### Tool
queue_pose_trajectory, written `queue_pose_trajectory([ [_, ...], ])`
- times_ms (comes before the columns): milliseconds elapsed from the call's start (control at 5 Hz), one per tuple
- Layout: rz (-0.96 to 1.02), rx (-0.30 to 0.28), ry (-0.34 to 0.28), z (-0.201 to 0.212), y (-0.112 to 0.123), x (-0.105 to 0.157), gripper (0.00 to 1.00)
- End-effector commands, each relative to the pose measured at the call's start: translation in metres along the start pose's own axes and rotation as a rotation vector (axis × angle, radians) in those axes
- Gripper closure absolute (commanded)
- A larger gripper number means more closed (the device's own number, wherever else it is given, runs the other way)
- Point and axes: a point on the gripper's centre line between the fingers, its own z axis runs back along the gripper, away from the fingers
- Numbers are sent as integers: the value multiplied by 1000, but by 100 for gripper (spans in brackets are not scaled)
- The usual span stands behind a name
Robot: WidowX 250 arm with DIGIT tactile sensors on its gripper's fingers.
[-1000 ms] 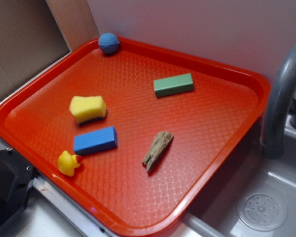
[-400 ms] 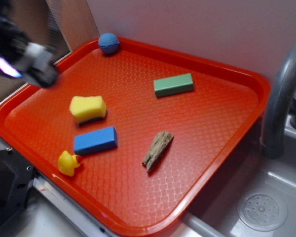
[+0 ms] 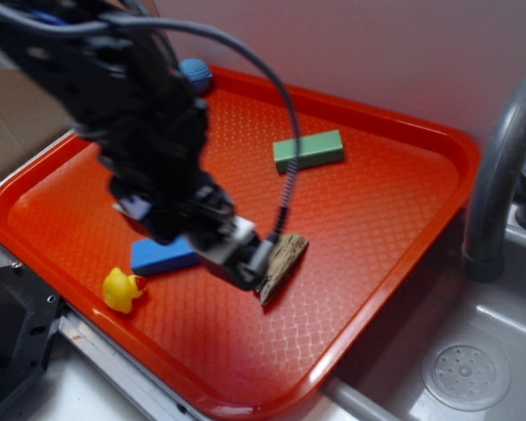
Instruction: Grab the wood chip.
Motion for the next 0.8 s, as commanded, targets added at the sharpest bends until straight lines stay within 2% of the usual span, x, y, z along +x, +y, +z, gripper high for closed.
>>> queue_pose_trajectory([
  [0,135,-33,58,-20,6,31,0],
  [200,124,-103,79,-41,9,34,0],
  [600,127,-75,144,-69,11,44,0],
])
